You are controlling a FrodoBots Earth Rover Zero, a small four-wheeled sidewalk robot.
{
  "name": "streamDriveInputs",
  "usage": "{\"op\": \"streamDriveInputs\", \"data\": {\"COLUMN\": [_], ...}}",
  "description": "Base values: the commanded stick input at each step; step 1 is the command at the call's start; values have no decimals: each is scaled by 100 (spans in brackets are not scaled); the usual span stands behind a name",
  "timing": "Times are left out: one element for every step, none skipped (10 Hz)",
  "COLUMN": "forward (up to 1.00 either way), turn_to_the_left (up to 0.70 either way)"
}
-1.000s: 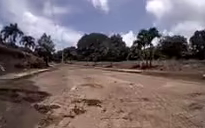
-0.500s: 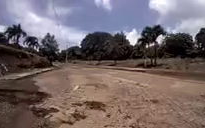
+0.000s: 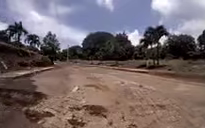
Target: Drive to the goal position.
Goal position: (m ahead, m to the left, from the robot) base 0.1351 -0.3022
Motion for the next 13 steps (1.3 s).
{"op": "streamDriveInputs", "data": {"forward": [30,30,30,30,30,30,30,30,30,30,30,30,30], "turn_to_the_left": [12,27,27,27,4,0,0,0,0,25,27,27,27]}}
